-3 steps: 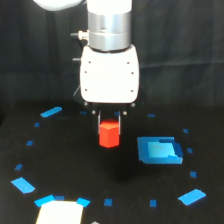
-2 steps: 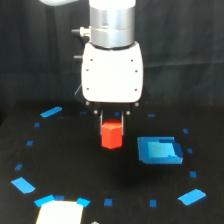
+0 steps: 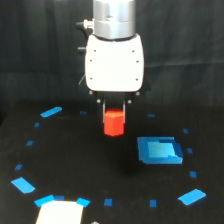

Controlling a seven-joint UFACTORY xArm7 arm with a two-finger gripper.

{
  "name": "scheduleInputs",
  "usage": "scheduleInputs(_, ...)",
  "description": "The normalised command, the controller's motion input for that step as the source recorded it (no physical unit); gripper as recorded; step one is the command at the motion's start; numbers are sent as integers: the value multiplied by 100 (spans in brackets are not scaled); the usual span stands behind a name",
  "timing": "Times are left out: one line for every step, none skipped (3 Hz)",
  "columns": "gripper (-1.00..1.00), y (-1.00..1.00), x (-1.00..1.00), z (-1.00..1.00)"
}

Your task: Pick up the red object from the table

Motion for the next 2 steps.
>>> scheduleInputs(-100, 41, -4, -26)
scheduleInputs(-100, -45, 26, -60)
